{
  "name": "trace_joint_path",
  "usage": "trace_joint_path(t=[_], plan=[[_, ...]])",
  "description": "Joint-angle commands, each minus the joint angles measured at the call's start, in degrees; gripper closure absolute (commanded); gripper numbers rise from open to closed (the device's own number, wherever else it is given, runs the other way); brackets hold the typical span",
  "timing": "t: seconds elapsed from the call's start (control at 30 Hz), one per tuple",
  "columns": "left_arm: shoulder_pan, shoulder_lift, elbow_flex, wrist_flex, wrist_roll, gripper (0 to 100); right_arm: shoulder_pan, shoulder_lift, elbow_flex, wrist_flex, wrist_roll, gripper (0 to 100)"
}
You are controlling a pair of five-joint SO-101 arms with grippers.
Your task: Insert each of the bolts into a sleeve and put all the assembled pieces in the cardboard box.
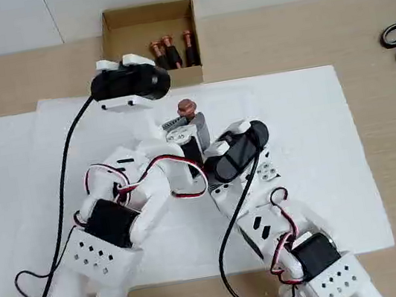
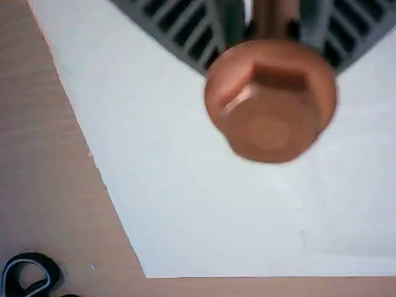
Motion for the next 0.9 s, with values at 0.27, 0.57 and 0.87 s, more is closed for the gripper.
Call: trace_joint_path(t=[0.27,0.57,0.87], plan=[[1.76,-2.02,-1.8,0.53,-0.26,99,0.13,0.13,-3.16,-1.45,-0.79,99.5],[1.76,-2.2,-0.66,0.7,-1.32,99,0.13,0.13,-3.16,-1.45,-0.79,99.5],[1.85,-1.93,-0.66,2.64,-3.16,99,0.13,0.13,-3.08,-1.45,-0.79,99.5]])
